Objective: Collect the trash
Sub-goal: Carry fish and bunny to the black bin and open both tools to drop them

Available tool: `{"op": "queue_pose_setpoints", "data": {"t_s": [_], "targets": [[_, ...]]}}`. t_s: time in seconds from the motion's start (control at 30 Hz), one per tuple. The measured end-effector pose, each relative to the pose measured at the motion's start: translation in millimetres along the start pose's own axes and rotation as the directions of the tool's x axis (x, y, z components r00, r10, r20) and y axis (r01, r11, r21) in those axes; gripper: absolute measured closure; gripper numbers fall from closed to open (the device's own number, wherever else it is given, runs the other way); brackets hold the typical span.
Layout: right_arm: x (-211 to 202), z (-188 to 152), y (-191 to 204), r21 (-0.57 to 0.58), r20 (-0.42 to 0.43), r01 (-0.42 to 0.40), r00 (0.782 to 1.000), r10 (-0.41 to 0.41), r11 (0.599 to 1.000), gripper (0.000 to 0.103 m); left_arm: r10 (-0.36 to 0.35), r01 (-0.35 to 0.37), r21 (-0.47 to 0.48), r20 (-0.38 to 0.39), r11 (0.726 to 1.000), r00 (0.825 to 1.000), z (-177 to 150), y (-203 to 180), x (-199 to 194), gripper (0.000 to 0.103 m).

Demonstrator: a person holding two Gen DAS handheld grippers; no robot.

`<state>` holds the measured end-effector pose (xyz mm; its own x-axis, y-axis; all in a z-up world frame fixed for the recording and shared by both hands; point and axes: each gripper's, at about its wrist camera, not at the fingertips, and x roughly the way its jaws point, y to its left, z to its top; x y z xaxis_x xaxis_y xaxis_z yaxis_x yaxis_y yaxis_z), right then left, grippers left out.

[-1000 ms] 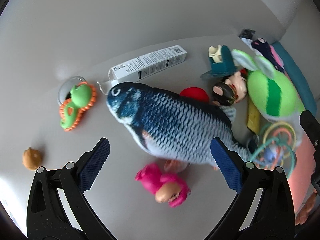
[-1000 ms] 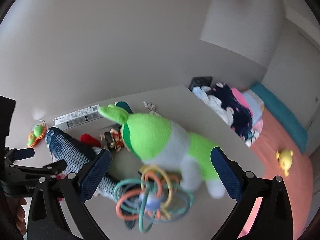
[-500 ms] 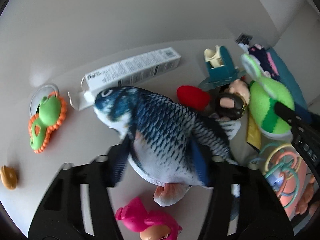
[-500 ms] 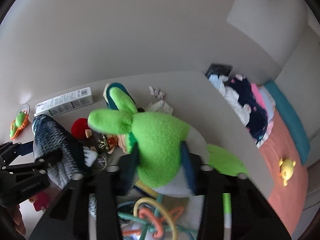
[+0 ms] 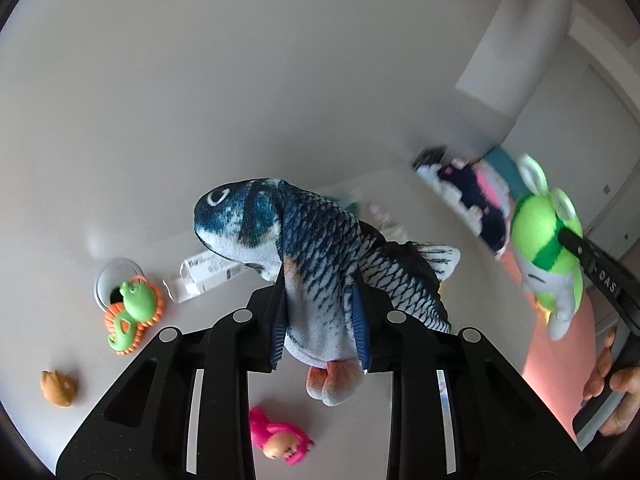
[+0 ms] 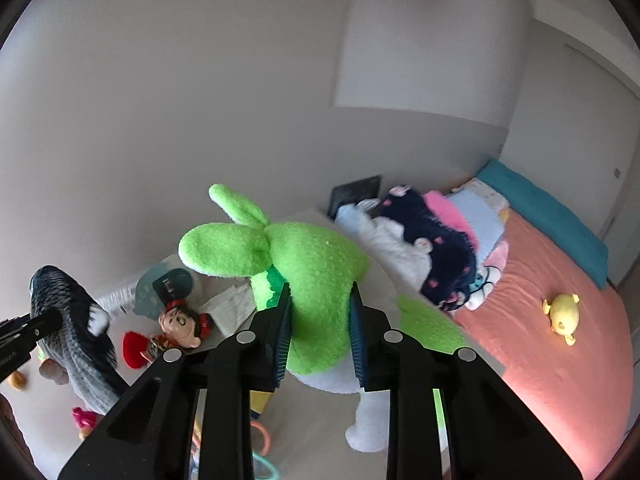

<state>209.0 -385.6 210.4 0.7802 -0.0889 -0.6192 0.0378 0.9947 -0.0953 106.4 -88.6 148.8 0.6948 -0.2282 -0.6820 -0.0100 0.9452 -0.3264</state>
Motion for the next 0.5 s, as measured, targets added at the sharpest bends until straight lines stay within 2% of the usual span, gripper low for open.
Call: {"op": "queue_pose_setpoints", "data": {"t_s": [0.2, 0.4, 0.5], "targets": [[-59, -18, -58, 0.102, 0.024, -0.006, 1.0, 0.003, 0.995, 0.076, -0.052, 0.048, 0.063, 0.058, 0.997, 0.997, -6, -40, -53, 0.076], [-116, -64, -111, 0.164, 0.028, 0.041, 0.999, -0.046, 0.986, 0.075, -0.092, 0.079, 0.175, 0.066, 0.981, 0.994, -33, -111, -61, 0.076], [-143, -95, -142, 0.206, 0.021, 0.071, 0.997, -0.077, 0.976, 0.074, -0.138, 0.123, 0.221, 0.051, 0.968, 0.989, -50, -144, -62, 0.076]]}}
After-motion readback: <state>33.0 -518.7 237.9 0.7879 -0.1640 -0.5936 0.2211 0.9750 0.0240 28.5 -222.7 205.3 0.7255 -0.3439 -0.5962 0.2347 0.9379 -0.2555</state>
